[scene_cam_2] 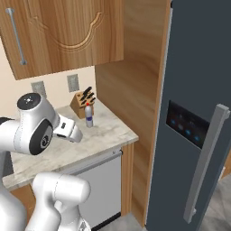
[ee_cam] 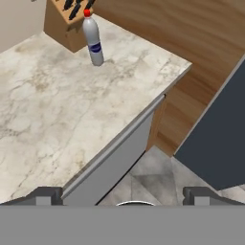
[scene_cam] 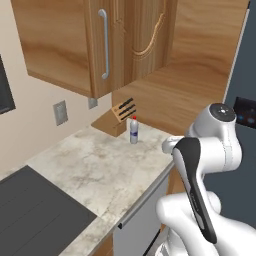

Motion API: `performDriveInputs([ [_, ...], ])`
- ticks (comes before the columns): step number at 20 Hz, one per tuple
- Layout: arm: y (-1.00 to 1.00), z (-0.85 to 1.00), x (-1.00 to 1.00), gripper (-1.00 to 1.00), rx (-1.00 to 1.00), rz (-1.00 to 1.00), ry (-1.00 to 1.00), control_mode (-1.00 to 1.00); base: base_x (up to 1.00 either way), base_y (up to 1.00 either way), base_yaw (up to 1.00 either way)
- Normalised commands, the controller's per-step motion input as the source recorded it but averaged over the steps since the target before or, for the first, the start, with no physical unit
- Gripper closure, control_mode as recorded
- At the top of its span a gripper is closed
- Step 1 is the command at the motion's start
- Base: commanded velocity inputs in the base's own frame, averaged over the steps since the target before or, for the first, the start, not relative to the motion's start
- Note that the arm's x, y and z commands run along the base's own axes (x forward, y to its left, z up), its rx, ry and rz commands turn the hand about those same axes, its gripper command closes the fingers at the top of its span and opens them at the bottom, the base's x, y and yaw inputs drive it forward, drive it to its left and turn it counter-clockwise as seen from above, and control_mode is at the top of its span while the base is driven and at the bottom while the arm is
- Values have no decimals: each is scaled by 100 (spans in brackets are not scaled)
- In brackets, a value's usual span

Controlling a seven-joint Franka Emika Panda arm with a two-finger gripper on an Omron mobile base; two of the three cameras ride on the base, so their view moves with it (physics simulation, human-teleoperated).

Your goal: Take the bottled waters from the counter and place them in the freezer to freeze. Close the freezer door after placing the bottles.

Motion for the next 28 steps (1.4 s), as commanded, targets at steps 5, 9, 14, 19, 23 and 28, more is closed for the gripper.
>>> performDriveInputs([
  [5,0,0,0,-100,0,0,0,100,28,5,0],
  [9,0,0,0,-100,0,0,0,100,6,0,0],
  [14,0,0,0,-100,0,0,0,100,0,0,0],
  [19,0,0,0,-100,0,0,0,100,0,0,0],
  [23,0,0,0,-100,0,0,0,-100,0,0,0],
  [28,-2,-17,5,-100,1,10,-9,-100,0,0,0],
])
